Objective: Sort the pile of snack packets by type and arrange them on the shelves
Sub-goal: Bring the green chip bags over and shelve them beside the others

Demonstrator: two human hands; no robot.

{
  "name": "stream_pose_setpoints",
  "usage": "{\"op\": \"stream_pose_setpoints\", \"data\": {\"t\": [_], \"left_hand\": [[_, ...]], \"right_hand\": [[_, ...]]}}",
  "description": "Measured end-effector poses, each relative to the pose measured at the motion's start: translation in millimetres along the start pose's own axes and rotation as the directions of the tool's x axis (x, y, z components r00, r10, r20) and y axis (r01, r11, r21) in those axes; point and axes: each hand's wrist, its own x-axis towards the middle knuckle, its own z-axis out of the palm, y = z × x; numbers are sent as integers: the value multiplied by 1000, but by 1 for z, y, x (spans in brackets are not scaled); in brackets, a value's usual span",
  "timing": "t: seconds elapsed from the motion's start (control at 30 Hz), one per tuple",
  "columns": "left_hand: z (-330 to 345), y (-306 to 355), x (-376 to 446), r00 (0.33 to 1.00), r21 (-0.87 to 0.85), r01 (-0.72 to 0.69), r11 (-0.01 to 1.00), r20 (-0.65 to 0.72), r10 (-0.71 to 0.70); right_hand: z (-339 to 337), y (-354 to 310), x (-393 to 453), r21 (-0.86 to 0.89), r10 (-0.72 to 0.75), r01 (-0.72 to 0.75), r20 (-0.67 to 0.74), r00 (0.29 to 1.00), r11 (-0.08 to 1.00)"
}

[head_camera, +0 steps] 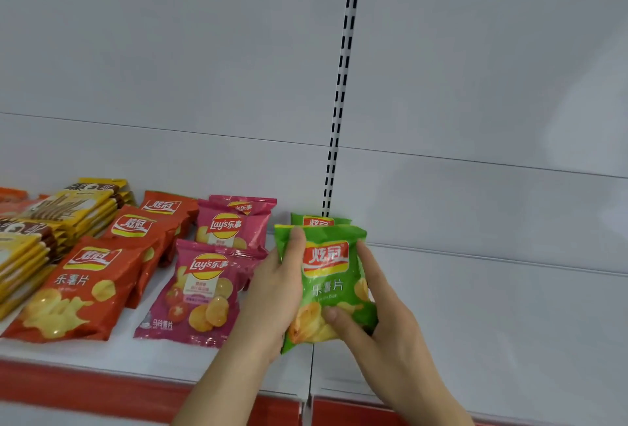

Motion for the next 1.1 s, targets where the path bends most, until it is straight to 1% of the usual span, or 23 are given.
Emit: {"op": "stream_pose_setpoints", "data": {"t": [0.03,0.07,0.1,0.13,0.17,0.2,0.27,0.3,0.33,0.4,0.47,0.53,0.6,0.67,0.73,0.83,0.9,1.0,1.07,1.1], "left_hand": [[-3,-6,3,994,161,-100,982,-36,107],[-6,-10,4,977,329,-186,926,-41,211],[-9,-14,5,958,455,-241,857,-32,285],[-12,-18,6,938,537,-289,793,-7,346],[-14,-20,6,913,614,-338,714,31,406],[-14,-22,5,879,688,-392,611,84,469],[-15,-27,6,820,800,-444,403,182,543],[-16,-27,6,815,827,-447,339,220,537],[-16,-26,5,831,847,-437,303,252,496],[-17,-26,5,862,870,-426,248,306,405],[-18,-28,5,870,882,-430,194,347,350],[-17,-31,6,880,892,-422,160,361,309],[-14,-33,5,886,895,-424,138,377,270],[-12,-34,4,886,896,-428,116,391,248],[-11,-34,3,887,896,-429,110,396,237],[-11,-34,5,893,898,-421,129,386,230],[-10,-39,6,906,901,-402,163,365,214],[-8,-43,6,928,907,-358,221,320,189],[-6,-44,9,925,900,-366,235,323,202],[-5,-43,11,919,895,-378,238,332,211]], "right_hand": [[-1,3,-1,-48,-6,5,-9,1000,999],[-2,4,0,-84,-5,1,-43,999,996],[-4,6,3,-100,3,-13,-97,995,995],[-4,10,7,-106,15,-31,-151,988,994],[-3,13,11,-117,26,-49,-186,982,992],[0,15,16,-137,41,-69,-195,980,988],[10,16,22,-160,46,-74,-170,984,984],[15,16,23,-174,34,-58,-141,989,983],[20,17,22,-204,23,-44,-103,994,978],[25,17,21,-283,43,-48,-22,999,958],[26,13,19,-400,58,-38,39,998,916],[28,11,17,-570,32,18,78,996,821],[29,14,16,-646,30,9,50,998,763],[27,13,16,-651,24,-19,-2,1000,758],[25,13,16,-654,2,-3,-3,1000,756],[23,12,14,-643,-17,16,4,1000,765],[22,15,13,-649,-34,18,-12,999,761],[21,14,13,-660,14,-7,6,1000,751],[22,13,14,-685,67,-8,60,996,729],[23,13,14,-699,69,-3,66,995,716]]}}
